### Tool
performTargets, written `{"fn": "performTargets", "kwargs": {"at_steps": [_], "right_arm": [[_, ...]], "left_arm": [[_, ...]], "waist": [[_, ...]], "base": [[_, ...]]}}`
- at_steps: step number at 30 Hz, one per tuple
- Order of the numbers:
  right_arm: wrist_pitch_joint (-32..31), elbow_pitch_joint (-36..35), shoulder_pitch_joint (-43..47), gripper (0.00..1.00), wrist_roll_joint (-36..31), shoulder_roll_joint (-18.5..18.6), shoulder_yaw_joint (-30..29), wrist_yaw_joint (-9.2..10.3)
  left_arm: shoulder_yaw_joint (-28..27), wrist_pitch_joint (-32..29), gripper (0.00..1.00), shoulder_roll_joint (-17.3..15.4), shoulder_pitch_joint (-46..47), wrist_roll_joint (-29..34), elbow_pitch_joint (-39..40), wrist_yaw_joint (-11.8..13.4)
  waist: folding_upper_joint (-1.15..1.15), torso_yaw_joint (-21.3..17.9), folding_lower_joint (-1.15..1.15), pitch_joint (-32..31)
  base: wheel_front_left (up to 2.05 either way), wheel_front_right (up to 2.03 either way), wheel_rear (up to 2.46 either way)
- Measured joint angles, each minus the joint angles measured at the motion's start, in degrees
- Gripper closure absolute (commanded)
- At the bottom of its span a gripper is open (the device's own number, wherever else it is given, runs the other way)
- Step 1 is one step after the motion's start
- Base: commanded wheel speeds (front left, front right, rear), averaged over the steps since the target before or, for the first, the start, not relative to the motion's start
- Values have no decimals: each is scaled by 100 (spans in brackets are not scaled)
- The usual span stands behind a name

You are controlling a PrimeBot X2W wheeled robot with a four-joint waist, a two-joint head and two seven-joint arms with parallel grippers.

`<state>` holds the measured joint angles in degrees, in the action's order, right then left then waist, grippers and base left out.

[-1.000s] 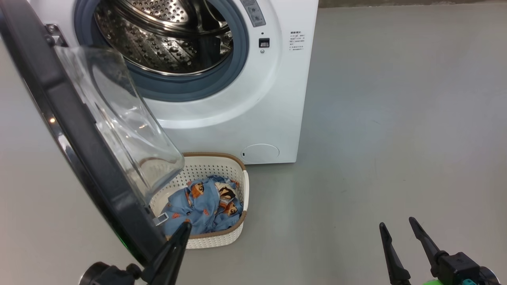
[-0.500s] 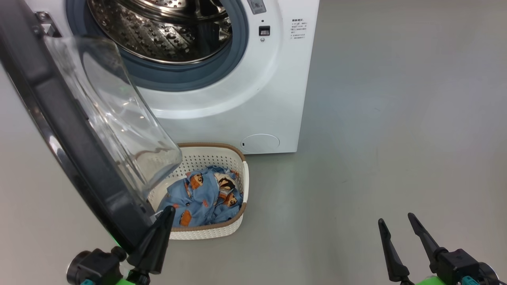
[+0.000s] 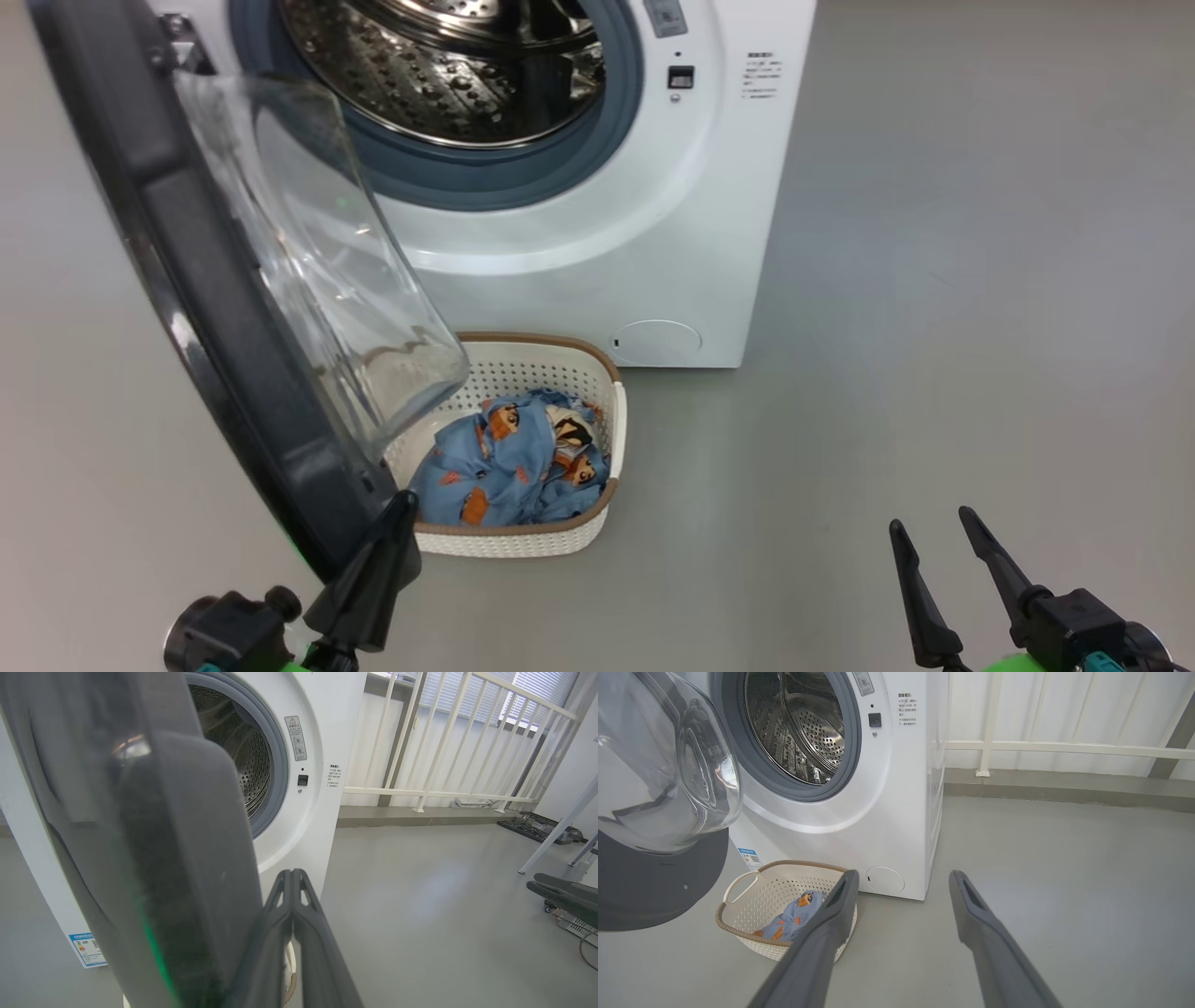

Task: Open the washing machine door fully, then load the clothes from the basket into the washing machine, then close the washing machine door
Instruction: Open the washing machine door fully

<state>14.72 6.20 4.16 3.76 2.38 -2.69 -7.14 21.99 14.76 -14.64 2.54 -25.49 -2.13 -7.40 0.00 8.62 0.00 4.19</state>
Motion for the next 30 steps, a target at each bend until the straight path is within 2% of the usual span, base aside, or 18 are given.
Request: {"fn": "performTargets", "kwargs": {"at_steps": [12, 23, 30], "right_arm": [[0, 90, -69, 0, 18, 1, -25, 0], [0, 131, -69, 0, 34, 0, -22, 0], [0, 165, -72, 0, 33, 1, 19, 0]], "left_arm": [[-364, 2, 100, 110, -114, 56, -243, -94], [-1503, -7, 100, 223, -236, 142, -599, -86], [-2158, -7, 100, 194, -250, 102, -854, -59]], "waist": [[0, 478, 0, -42], [0, 890, 0, -123], [0, 988, 0, -92]], "base": [[0, 0, 0], [0, 0, 0], [0, 0, 0]]}}
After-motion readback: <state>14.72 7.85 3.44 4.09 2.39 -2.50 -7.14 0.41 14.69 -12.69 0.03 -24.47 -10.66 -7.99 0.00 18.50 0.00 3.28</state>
